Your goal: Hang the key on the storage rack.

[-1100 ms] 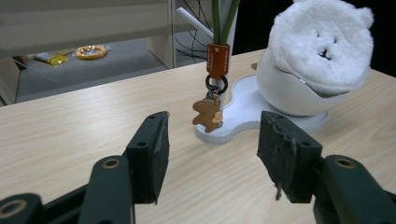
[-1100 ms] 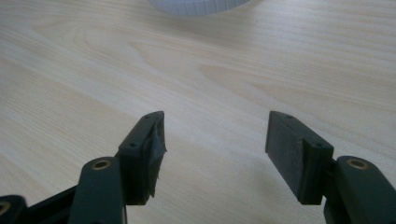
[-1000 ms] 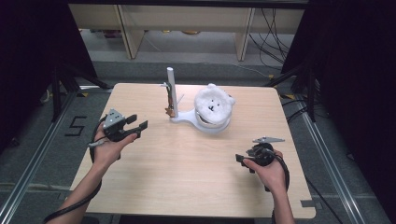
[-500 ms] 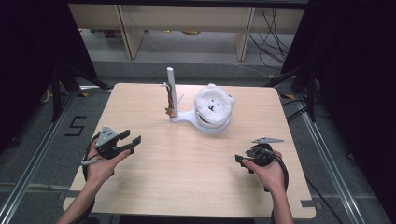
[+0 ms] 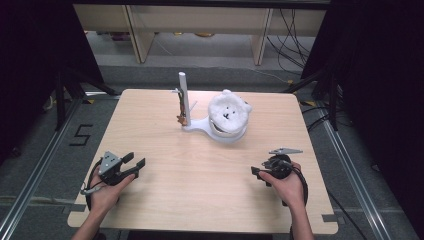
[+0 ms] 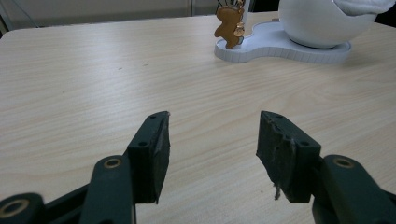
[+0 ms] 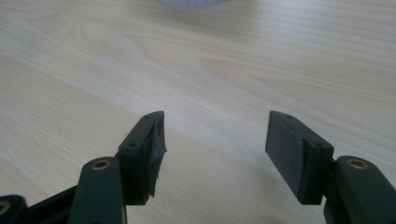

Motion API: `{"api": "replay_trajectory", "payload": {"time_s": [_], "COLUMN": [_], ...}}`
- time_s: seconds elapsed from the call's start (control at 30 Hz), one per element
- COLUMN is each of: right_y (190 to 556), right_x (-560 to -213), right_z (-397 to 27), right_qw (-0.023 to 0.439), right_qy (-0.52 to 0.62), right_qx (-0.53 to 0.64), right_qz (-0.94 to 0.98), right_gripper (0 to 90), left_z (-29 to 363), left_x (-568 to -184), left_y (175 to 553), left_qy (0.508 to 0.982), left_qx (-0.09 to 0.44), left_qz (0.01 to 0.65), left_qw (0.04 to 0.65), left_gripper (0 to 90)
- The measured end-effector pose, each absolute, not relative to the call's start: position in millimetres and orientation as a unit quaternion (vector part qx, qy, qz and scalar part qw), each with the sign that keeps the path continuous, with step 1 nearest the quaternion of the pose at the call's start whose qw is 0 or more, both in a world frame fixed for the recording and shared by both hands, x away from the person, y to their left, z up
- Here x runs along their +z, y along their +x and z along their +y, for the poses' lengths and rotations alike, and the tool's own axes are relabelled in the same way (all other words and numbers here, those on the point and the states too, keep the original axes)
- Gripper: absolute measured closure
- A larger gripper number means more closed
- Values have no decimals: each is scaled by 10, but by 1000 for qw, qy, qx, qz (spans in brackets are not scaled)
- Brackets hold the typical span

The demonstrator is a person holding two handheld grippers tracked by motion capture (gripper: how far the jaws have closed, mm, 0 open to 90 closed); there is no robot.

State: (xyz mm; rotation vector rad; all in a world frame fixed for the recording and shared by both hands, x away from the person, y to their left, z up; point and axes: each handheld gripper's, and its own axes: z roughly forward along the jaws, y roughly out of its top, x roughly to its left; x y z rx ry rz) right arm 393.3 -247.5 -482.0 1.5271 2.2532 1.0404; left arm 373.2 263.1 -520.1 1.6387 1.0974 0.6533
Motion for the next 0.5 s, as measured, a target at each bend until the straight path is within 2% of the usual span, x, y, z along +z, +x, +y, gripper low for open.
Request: {"api": "replay_trajectory", "payload": {"time_s": [0.5], "right_y": [3919], "right_x": [-4836], "right_z": [-2474], "right_qw": [114], "right_qy": [523], "right_qx": [341], "right_qz": [772], "right_gripper": [388], "left_z": [2622], "left_x": [-5228], "left_y": [3685], "left_qy": [674], "left_qx": [292], "left_qz": [453], "left_qw": [505], "left_gripper": [420]}}
